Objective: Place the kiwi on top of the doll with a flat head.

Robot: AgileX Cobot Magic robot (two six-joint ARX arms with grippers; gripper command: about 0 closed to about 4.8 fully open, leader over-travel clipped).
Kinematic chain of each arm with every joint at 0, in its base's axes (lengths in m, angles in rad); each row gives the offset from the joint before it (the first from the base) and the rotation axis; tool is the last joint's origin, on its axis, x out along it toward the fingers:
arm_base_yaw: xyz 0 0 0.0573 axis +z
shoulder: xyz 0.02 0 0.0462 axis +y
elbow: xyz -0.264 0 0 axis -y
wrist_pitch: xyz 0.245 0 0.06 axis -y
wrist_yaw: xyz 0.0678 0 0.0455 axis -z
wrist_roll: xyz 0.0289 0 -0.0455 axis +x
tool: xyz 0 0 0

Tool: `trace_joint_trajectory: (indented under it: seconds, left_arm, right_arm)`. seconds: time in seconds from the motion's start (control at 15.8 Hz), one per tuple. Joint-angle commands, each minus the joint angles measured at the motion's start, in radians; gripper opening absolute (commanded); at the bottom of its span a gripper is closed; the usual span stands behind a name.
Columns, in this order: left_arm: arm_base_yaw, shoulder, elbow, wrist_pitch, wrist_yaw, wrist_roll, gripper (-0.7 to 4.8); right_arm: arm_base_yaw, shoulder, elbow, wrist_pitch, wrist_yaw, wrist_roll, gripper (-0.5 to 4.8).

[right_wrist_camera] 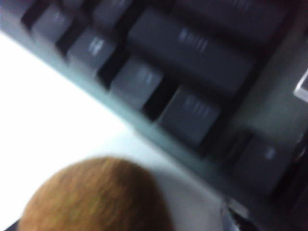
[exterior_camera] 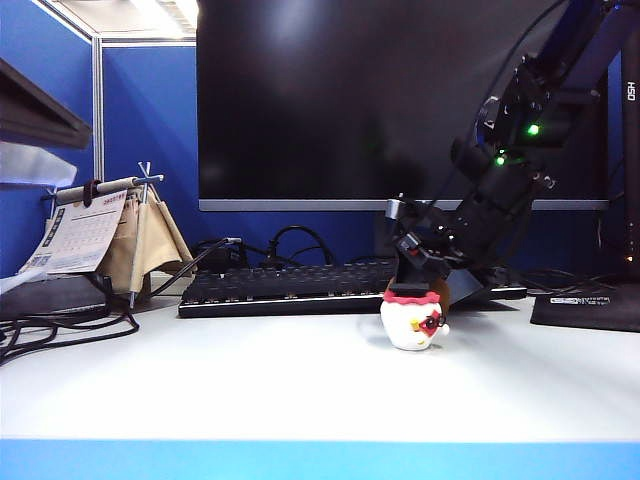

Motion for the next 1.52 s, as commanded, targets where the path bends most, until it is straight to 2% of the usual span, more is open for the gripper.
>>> trace_joint_trajectory:
  seconds: [0.06,0.13,0.19,0.32,0.38,0.63,0.76,0.95,1.07,1.14,1.33,1.52]
  left_arm:
    - [-0.002,0.0,0.004,0.013,0.003,-0.005,1.85]
    - [-0.002,0.0,0.004,0.013,0.003,-0.005,1.85]
    - [-0.002,0.0,0.004,0.013,0.001,-0.005,1.85]
    - [-0.002,0.0,0.004,0.014,0.001,-0.005,1.85]
    - [-0.002,0.0,0.004,0.014,0.001,-0.005,1.85]
    - [-0.002,0.0,0.004,0.014,0.001,-0.005,1.85]
    - [-0.002,0.0,0.004,0.028,-0.006,0.003,1.85]
    - [-0.002,0.0,0.004,0.051,-0.02,0.002,1.85]
    - [-0.002,0.0,0.004,0.05,-0.033,0.003,1.85]
    - [-0.002,0.0,0.004,0.05,-0.033,0.003,1.85]
    - [-0.002,0.0,0.004,0.051,-0.05,0.003,1.85]
    - [-0.002,0.0,0.004,0.05,-0.048,0.003,1.85]
  right_arm:
    - [0.0,0.01,0.0,0.019,0.004,0.008,4.79]
    - [0.0,0.009,0.001,0.018,0.004,0.009,4.25]
    - [0.0,0.009,0.001,0.015,0.004,0.01,3.95]
    - [0.0,0.006,0.001,0.014,0.003,0.022,2.78]
    - [0.0,0.002,0.001,0.016,0.002,0.023,2.65]
    - [0.0,-0.1,0.001,-0.018,0.001,0.024,2.65]
    - [0.003,-0.206,0.001,-0.095,0.045,0.024,2.65]
    - [0.006,-0.327,0.001,-0.275,0.048,0.05,2.65]
    - [0.027,-0.38,-0.007,-0.377,-0.005,0.05,2.65]
    - [0.037,-0.392,-0.014,-0.373,-0.027,0.051,2.65]
    - [0.176,-0.397,-0.048,-0.319,-0.017,0.043,2.65]
    - [0.298,-0.394,-0.123,-0.211,0.147,0.042,2.64]
